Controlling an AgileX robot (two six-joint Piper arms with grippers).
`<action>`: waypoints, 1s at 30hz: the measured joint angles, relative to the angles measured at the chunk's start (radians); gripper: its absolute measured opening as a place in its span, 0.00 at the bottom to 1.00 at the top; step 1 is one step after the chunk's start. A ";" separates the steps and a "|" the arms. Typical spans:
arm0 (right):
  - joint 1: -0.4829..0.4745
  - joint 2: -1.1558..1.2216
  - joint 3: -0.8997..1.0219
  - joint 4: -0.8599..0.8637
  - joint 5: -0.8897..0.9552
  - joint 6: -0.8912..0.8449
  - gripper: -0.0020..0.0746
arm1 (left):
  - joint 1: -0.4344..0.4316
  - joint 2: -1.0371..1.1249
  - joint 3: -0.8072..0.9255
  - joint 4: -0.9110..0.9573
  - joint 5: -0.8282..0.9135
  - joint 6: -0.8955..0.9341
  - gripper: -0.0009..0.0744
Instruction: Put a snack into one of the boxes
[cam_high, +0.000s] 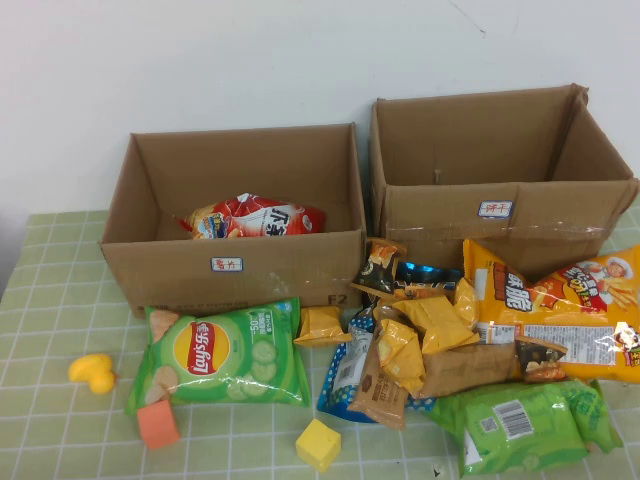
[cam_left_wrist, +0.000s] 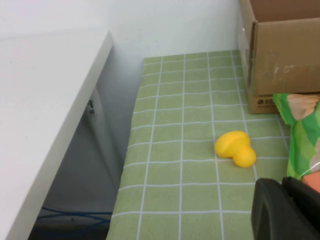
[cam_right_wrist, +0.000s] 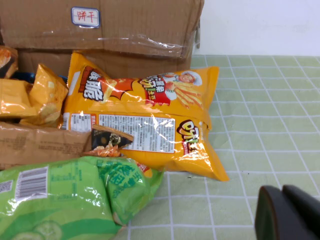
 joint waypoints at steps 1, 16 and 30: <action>0.000 0.000 0.000 0.000 0.000 0.000 0.02 | 0.000 0.000 0.000 0.000 0.000 0.000 0.01; 0.000 0.000 0.000 0.000 0.000 0.000 0.02 | -0.002 0.000 0.000 0.000 0.000 0.000 0.01; 0.000 0.000 0.000 -0.002 0.000 0.000 0.02 | -0.113 0.000 0.000 0.000 0.000 -0.002 0.01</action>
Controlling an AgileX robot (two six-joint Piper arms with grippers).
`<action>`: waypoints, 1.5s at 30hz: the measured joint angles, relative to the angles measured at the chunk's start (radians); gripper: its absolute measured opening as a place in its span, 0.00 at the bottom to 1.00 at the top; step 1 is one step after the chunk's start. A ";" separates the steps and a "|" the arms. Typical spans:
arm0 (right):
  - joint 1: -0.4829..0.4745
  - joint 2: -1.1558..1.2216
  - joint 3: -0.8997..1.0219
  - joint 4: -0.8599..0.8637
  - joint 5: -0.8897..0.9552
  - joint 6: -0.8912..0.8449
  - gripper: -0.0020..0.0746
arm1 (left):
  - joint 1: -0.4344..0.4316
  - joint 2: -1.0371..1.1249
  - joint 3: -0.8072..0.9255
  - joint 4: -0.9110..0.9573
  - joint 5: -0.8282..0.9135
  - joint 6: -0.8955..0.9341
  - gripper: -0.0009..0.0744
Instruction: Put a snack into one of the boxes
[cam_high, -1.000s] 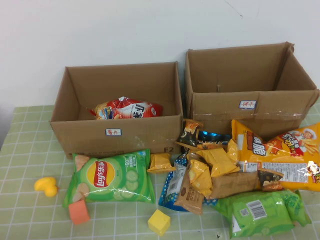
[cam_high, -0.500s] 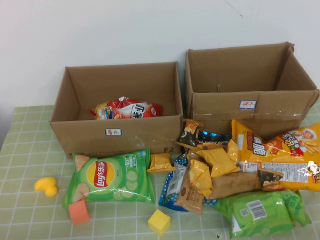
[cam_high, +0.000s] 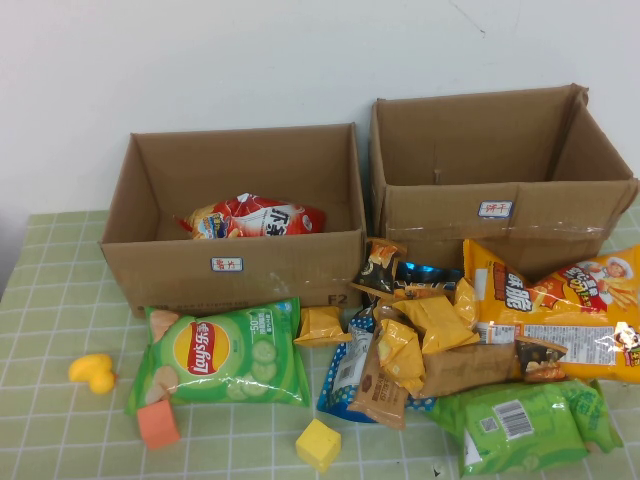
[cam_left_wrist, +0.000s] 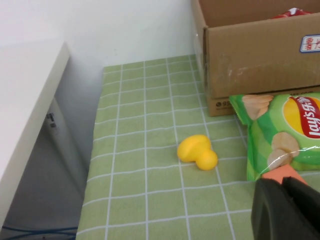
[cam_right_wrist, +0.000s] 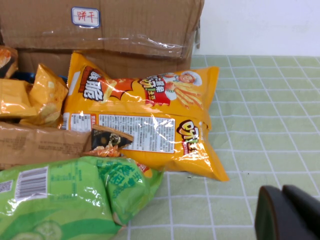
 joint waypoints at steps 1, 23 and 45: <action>0.000 0.000 0.000 0.000 0.000 0.000 0.02 | -0.004 0.000 0.000 0.000 0.000 0.000 0.01; 0.000 0.000 0.000 0.032 0.000 0.000 0.02 | -0.007 -0.002 0.000 0.000 -0.002 0.000 0.01; 0.000 0.000 0.008 0.923 -0.045 -0.038 0.02 | -0.007 -0.002 0.000 0.000 -0.002 0.002 0.01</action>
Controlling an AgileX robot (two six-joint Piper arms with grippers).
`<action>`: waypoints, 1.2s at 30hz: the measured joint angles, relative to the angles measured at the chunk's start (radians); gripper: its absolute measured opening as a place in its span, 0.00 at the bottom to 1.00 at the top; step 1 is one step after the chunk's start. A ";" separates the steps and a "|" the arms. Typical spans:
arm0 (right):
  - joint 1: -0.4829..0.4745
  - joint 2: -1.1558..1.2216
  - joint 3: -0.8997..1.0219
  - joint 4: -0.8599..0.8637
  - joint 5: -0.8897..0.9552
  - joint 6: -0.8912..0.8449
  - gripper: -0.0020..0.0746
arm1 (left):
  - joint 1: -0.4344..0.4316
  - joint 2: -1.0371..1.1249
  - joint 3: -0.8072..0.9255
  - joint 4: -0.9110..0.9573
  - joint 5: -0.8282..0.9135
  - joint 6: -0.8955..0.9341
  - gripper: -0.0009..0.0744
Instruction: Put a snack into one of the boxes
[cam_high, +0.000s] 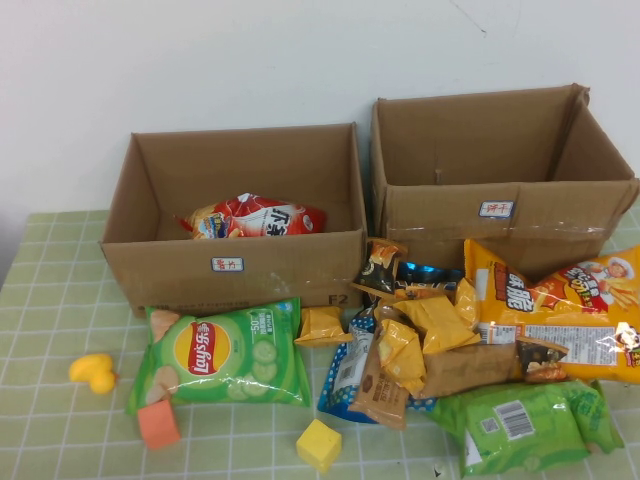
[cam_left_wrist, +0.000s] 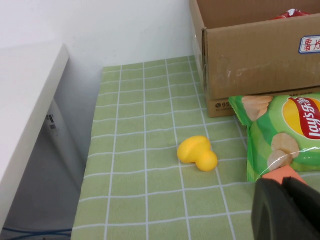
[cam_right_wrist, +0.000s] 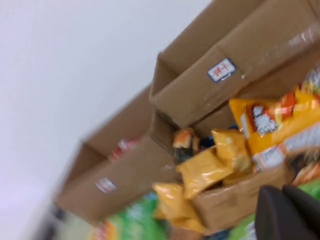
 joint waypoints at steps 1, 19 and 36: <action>0.000 0.000 -0.010 0.000 0.013 -0.096 0.02 | 0.000 0.000 0.000 0.000 0.000 0.000 0.01; 0.000 0.724 -0.897 -0.465 0.629 -0.567 0.02 | 0.000 0.000 0.000 0.000 0.000 -0.002 0.01; 0.161 1.351 -1.084 -0.604 0.706 -0.440 0.02 | 0.000 0.000 0.000 0.000 0.000 -0.002 0.01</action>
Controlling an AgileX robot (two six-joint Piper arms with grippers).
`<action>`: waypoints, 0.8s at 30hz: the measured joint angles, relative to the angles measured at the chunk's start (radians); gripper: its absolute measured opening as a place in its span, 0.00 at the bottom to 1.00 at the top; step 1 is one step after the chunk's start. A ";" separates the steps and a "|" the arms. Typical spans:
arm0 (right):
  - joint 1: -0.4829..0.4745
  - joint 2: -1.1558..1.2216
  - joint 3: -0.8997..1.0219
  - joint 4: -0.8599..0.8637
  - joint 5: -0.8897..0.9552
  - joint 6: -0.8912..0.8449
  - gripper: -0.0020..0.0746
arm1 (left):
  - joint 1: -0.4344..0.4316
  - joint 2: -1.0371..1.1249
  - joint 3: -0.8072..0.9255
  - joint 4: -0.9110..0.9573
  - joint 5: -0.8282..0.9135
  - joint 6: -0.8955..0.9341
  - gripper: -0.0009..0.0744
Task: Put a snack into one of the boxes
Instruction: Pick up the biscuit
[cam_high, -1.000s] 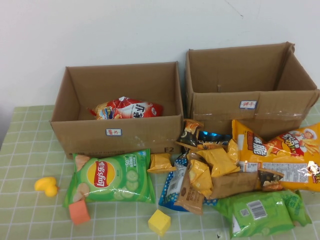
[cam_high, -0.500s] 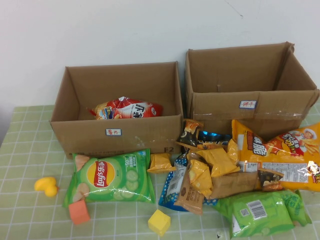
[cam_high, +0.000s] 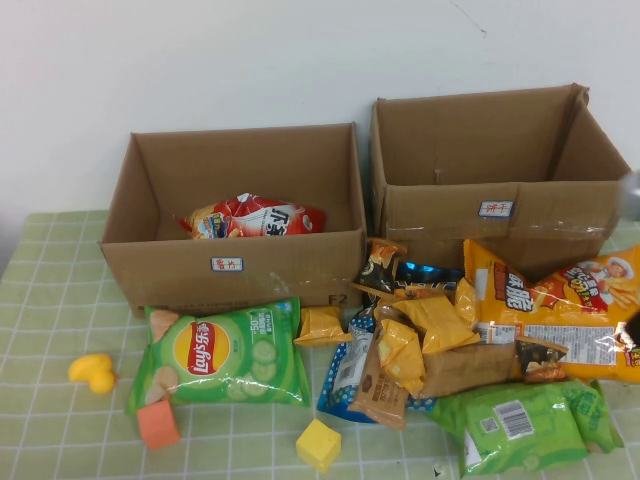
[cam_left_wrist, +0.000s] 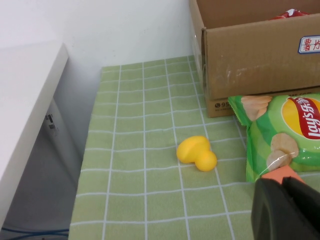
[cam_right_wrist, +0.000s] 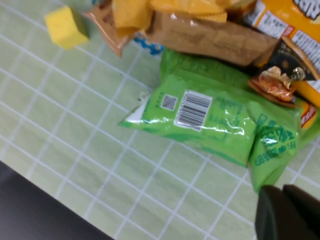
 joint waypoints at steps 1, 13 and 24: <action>0.023 0.035 -0.022 -0.021 0.000 0.019 0.02 | 0.000 0.000 0.000 0.000 0.000 0.000 0.01; 0.188 0.415 -0.278 -0.027 -0.036 0.050 0.15 | 0.000 0.000 0.000 0.000 0.000 0.000 0.01; 0.190 0.613 -0.393 0.101 -0.124 0.027 0.78 | 0.000 0.000 0.000 0.000 0.000 0.003 0.01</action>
